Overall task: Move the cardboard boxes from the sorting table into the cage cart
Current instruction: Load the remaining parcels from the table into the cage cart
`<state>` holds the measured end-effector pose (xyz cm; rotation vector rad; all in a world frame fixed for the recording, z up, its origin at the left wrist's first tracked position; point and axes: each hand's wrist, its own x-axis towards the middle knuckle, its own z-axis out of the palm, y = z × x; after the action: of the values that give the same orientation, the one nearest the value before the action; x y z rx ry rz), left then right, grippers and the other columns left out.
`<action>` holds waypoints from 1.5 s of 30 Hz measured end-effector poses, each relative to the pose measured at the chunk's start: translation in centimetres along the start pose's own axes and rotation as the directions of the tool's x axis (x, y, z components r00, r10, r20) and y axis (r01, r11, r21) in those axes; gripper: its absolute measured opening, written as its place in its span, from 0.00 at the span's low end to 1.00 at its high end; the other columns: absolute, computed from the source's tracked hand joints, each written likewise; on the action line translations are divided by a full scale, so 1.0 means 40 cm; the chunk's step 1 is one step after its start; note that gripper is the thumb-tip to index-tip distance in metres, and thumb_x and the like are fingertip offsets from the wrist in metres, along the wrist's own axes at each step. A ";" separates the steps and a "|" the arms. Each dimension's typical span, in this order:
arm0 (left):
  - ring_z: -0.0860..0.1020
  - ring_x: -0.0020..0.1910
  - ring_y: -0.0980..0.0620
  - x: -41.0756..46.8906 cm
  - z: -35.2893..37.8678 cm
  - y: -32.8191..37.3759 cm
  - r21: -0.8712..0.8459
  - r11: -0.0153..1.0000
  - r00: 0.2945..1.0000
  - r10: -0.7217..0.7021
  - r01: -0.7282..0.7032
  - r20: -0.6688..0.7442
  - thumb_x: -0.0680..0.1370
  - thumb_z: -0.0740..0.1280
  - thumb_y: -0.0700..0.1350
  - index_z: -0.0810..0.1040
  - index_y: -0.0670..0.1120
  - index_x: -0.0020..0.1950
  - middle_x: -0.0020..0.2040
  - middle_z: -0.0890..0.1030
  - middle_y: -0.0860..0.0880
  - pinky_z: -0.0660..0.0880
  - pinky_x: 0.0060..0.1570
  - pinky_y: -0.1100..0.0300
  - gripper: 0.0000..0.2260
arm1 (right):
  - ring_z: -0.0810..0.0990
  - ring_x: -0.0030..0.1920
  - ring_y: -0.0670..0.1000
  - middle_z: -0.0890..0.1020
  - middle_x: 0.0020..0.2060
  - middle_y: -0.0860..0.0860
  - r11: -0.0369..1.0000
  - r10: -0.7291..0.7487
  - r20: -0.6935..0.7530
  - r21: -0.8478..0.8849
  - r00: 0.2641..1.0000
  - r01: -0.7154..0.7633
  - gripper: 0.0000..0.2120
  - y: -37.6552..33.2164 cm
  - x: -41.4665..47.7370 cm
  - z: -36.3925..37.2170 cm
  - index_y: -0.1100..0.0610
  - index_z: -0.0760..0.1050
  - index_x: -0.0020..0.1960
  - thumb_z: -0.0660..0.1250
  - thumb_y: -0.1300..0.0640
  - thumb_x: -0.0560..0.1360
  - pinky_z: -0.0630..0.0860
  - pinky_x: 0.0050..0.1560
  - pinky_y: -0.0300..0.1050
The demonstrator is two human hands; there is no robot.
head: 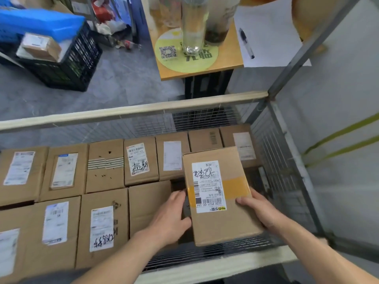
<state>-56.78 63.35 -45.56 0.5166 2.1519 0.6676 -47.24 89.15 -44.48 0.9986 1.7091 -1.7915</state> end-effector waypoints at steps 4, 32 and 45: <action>0.68 0.71 0.54 0.033 0.054 -0.038 -0.001 1.000 0.999 -0.028 0.029 0.029 0.78 0.69 0.47 0.60 0.51 0.80 0.77 0.62 0.54 0.67 0.71 0.58 0.33 | 0.84 0.52 0.49 0.86 0.50 0.44 0.985 0.017 -0.105 -0.168 0.994 -0.035 0.12 0.045 0.037 0.009 0.44 0.77 0.61 0.69 0.49 0.79 0.79 0.57 0.51; 0.74 0.56 0.47 0.102 0.155 -0.180 0.277 0.935 0.963 -0.255 0.222 0.090 0.79 0.67 0.47 0.72 0.50 0.67 0.59 0.69 0.48 0.75 0.58 0.53 0.17 | 0.79 0.52 0.45 0.81 0.53 0.45 0.867 0.057 -0.035 -0.494 0.998 -0.066 0.15 0.170 0.210 0.096 0.48 0.72 0.59 0.73 0.53 0.76 0.75 0.52 0.45; 0.77 0.55 0.47 0.132 0.174 -0.222 0.267 0.919 0.956 -0.294 0.290 -0.025 0.78 0.68 0.47 0.68 0.52 0.68 0.61 0.72 0.47 0.77 0.54 0.51 0.20 | 0.78 0.56 0.53 0.79 0.55 0.50 0.800 0.125 -0.086 -0.580 0.988 -0.152 0.15 0.220 0.297 0.132 0.52 0.71 0.62 0.71 0.56 0.78 0.78 0.59 0.54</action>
<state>-55.58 61.40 -57.83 0.3267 2.2562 0.2070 -48.99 84.69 -59.44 0.8540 1.9762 -1.0340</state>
